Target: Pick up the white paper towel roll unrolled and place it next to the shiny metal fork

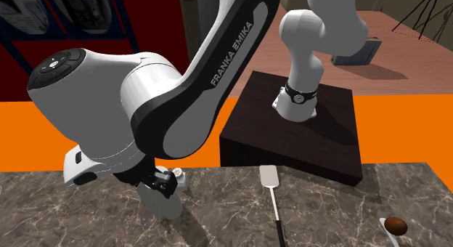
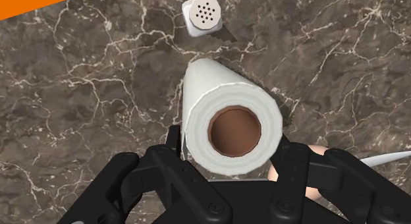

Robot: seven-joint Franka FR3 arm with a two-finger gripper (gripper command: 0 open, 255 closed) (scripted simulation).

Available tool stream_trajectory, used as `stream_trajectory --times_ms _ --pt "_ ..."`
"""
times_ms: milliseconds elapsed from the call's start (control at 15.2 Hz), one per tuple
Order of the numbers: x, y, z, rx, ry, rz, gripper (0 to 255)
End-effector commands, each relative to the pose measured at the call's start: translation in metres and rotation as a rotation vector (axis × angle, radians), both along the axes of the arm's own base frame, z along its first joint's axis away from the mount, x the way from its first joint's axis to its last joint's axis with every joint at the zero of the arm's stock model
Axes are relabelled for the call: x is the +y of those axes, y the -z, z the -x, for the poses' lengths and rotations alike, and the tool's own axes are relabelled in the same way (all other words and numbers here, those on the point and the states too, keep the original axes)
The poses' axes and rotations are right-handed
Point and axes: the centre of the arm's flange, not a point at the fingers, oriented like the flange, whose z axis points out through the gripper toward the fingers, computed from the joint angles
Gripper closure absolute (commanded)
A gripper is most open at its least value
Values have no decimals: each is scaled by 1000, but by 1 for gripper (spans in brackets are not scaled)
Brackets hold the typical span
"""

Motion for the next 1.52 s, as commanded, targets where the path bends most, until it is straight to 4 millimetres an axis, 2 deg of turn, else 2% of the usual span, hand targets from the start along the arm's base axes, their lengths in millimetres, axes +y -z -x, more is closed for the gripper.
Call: stream_trajectory --times_ms 0,462,1452 --pt "0 0 0 1 0 -1 255" --pt "0 0 0 1 0 0 255" --pt "0 -79 0 1 0 0 255"
